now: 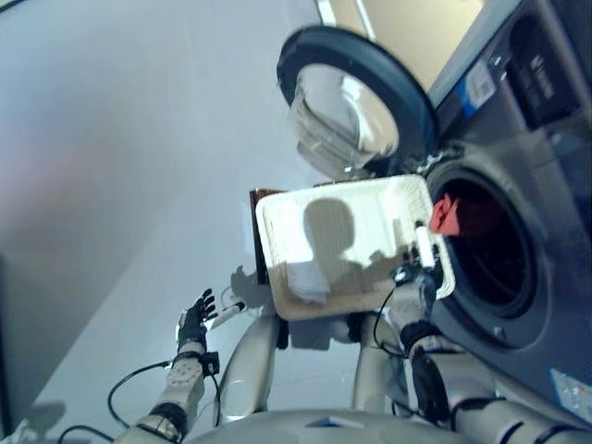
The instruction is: Pick up the clothes and place them into the washing machine
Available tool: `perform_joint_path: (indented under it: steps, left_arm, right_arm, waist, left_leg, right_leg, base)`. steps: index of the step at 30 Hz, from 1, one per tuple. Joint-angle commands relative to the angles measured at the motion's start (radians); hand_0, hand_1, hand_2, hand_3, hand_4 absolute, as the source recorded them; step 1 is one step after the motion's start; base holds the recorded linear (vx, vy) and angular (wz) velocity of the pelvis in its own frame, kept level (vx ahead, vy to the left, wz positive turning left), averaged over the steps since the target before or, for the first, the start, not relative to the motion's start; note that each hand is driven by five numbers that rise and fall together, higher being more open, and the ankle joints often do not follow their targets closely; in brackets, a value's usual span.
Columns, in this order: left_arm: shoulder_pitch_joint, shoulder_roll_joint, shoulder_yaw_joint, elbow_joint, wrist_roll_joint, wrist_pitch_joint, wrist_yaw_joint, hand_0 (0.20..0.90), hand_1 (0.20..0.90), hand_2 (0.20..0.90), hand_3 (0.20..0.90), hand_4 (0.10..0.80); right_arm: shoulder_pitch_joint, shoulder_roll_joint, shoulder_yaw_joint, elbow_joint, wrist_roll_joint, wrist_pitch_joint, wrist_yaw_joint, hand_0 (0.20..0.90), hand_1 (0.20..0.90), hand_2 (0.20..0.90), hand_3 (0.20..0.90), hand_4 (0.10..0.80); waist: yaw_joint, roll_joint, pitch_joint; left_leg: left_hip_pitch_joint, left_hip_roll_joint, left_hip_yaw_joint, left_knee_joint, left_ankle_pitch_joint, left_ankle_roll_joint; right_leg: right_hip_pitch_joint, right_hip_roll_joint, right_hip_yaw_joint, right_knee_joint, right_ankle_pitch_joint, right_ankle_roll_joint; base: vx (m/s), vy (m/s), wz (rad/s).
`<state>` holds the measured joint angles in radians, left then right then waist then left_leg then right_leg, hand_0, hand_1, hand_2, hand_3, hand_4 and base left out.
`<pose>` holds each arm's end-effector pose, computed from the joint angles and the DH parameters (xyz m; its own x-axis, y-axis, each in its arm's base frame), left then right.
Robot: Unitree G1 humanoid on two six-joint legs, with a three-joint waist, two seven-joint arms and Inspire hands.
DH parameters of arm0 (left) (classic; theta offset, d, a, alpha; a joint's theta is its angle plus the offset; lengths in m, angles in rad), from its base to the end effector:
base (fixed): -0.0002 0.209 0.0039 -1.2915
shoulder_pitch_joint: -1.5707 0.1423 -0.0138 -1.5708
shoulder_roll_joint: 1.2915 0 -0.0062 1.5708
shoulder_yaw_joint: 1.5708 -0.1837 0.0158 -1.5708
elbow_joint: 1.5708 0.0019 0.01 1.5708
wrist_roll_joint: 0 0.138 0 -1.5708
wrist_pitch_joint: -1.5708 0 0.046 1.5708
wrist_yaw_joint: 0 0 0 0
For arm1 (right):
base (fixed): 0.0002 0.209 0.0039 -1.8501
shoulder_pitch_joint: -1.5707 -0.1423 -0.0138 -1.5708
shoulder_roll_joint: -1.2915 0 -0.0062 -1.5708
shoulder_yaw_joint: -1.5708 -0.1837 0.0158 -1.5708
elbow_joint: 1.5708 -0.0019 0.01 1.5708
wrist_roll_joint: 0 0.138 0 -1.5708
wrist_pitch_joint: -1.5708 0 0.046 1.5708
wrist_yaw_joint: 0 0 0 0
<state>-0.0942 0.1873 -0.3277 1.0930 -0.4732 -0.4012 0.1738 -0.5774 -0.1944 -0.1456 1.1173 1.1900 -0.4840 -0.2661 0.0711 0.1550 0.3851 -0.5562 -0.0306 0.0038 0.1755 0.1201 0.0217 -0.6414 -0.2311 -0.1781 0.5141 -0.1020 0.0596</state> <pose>0.1383 0.1836 -0.0928 0.7840 0.2080 -0.5848 -0.2067 0.9759 0.0700 0.2750 -0.2182 0.0067 0.6516 -0.6257 -0.4288 0.7004 0.2793 0.6568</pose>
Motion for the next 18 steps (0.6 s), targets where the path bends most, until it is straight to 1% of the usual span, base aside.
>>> perform_joint_path:
  steps: [1,3,4,5,7,8,9,10,11,12,13,14,15,18]
  left_arm:
    - [0.018,0.01,0.003,-0.019,-0.041,-0.039,0.018,0.9,0.9,0.9,0.9,0.8]
    - [0.016,0.006,-0.008,-0.02,-0.043,-0.035,0.014,0.9,0.9,0.9,0.9,0.8]
    - [0.017,0.003,-0.01,-0.02,-0.047,-0.035,0.017,0.9,0.9,0.9,0.9,0.8]
    - [0.021,0.002,-0.011,-0.024,-0.049,-0.035,0.017,0.9,0.9,0.9,0.9,0.8]
    - [0.028,0.0,-0.022,-0.032,-0.051,-0.038,0.01,0.9,0.9,0.9,0.9,0.8]
    - [0.037,0.005,-0.025,-0.052,-0.051,-0.043,0.007,0.9,0.9,0.9,0.9,0.8]
    - [0.043,0.007,-0.026,-0.06,-0.05,-0.044,0.004,0.9,0.9,0.9,0.9,0.8]
    - [0.053,0.014,-0.026,-0.071,-0.048,-0.048,0.002,0.9,0.9,0.9,0.9,0.8]
    - [0.057,0.017,-0.028,-0.072,-0.047,-0.049,0.001,0.9,0.9,0.9,0.9,0.8]
    - [0.059,0.02,-0.027,-0.077,-0.048,-0.049,-0.003,0.9,0.9,0.9,0.9,0.8]
    - [0.063,0.026,-0.026,-0.082,-0.042,-0.049,-0.004,0.9,0.9,0.9,0.9,0.8]
    - [0.066,0.029,-0.026,-0.087,-0.039,-0.049,-0.007,0.9,0.9,0.9,0.9,0.8]
    - [0.072,0.039,-0.025,-0.089,-0.034,-0.051,-0.009,0.9,0.9,0.9,0.9,0.8]
    - [0.09,0.056,-0.016,-0.106,-0.04,-0.053,-0.023,0.9,0.9,0.9,0.9,0.8]
  right_arm:
    - [-0.017,-0.058,-0.033,-0.043,0.024,-0.095,-0.035,0.9,0.9,0.9,0.9,0.8]
    - [-0.042,-0.076,-0.045,-0.032,0.036,-0.102,-0.043,0.9,0.9,0.9,0.9,0.8]
    - [-0.054,-0.083,-0.057,-0.04,0.035,-0.117,-0.059,0.9,0.9,0.9,0.9,0.8]
    - [-0.065,-0.099,-0.065,-0.043,0.027,-0.121,-0.068,0.9,0.9,0.9,0.9,0.8]
    - [-0.111,-0.164,-0.071,-0.029,-0.01,-0.117,-0.092,0.9,0.9,0.9,0.9,0.8]
    - [-0.141,-0.212,-0.069,-0.035,-0.041,-0.113,-0.103,0.9,0.9,0.9,0.9,0.8]
    - [-0.172,-0.258,-0.066,-0.026,-0.064,-0.108,-0.115,0.9,0.9,0.9,0.9,0.8]
    - [-0.223,-0.334,-0.056,-0.025,-0.085,-0.101,-0.116,0.9,0.9,0.9,0.9,0.8]
    - [-0.244,-0.369,-0.045,-0.018,-0.105,-0.099,-0.13,0.9,0.9,0.9,0.9,0.8]
    - [-0.292,-0.429,-0.027,-0.011,-0.121,-0.093,-0.133,0.9,0.9,0.9,0.9,0.8]
    - [-0.334,-0.496,-0.001,-0.01,-0.144,-0.08,-0.134,0.9,0.9,0.9,0.9,0.8]
    - [-0.366,-0.535,0.022,-0.005,-0.165,-0.074,-0.141,0.9,0.9,0.9,0.9,0.8]
    - [-0.397,-0.579,0.042,-0.006,-0.179,-0.067,-0.137,0.9,0.9,0.9,0.9,0.8]
    - [-0.517,-0.724,0.113,-0.028,-0.19,-0.056,-0.119,0.9,0.9,0.9,0.9,0.8]
  waist:
    - [0.006,0.023,0.004]
    - [0.004,0.037,0.004]
    - [0.003,0.042,-0.002]
    - [0.001,0.049,-0.003]
    - [0.004,0.064,-0.008]
    - [0.002,0.074,-0.005]
    - [0.009,0.083,-0.015]
    - [0.016,0.092,-0.022]
    - [0.016,0.097,-0.019]
    - [0.025,0.101,-0.031]
    - [0.027,0.104,-0.037]
    - [0.029,0.108,-0.043]
    - [0.028,0.107,-0.045]
    - [0.028,0.102,-0.067]
  left_leg:
    - [-0.102,-0.035,0.04,0.184,-0.121,-0.029]
    - [-0.129,-0.035,0.048,0.222,-0.138,-0.027]
    - [-0.132,-0.036,0.041,0.241,-0.174,-0.031]
    - [-0.135,-0.035,0.043,0.246,-0.178,-0.03]
    - [-0.144,-0.036,0.054,0.251,-0.186,-0.029]
    - [-0.156,-0.034,0.07,0.242,-0.155,-0.023]
    - [-0.149,-0.036,0.066,0.245,-0.187,-0.028]
    - [-0.149,-0.035,0.071,0.233,-0.181,-0.027]
    - [-0.157,-0.031,0.086,0.226,-0.155,-0.022]
    - [-0.144,-0.033,0.08,0.219,-0.179,-0.028]
    - [-0.135,-0.032,0.083,0.208,-0.178,-0.028]
    - [-0.129,-0.031,0.086,0.201,-0.178,-0.028]
    - [-0.132,-0.027,0.101,0.193,-0.152,-0.024]
    - [-0.103,-0.026,0.105,0.155,-0.143,-0.029]
  right_leg:
    - [0.013,-0.002,0.028,-0.117,0.092,0.001]
    - [-0.02,-0.002,0.039,-0.078,0.075,-0.004]
    - [-0.031,0.003,0.058,-0.05,0.04,0.001]
    - [-0.041,0.003,0.063,-0.038,0.034,0.001]
    - [-0.065,0.003,0.08,-0.023,0.028,0.0]
    - [-0.08,0.001,0.076,-0.033,0.06,-0.007]
    - [-0.082,0.003,0.095,-0.028,0.034,0.002]
    - [-0.093,0.005,0.103,-0.035,0.043,0.003]
    - [-0.103,0.003,0.097,-0.044,0.068,-0.003]
    - [-0.096,0.007,0.113,-0.046,0.046,0.007]
    - [-0.096,0.009,0.119,-0.053,0.048,0.009]
    - [-0.095,0.009,0.122,-0.057,0.051,0.01]
    - [-0.1,0.007,0.114,-0.066,0.078,0.005]
    - [-0.087,0.012,0.118,-0.09,0.089,0.009]
  base:
    - [-0.002,0.021,-0.1]
    - [0.061,0.017,-0.05]
    - [0.13,0.022,-0.03]
    - [0.137,0.036,-0.06]
    - [-0.028,0.069,-0.14]
    - [0.024,0.081,-0.2]
    - [0.017,0.092,-0.21]
    - [0.025,0.069,-0.21]
    - [0.02,0.064,-0.19]
    - [0.034,0.049,-0.19]
    - [0.138,0.036,-0.25]
    - [-0.059,0.038,-0.28]
    - [-0.056,0.031,-0.27]
    - [0.005,0.027,-0.16]
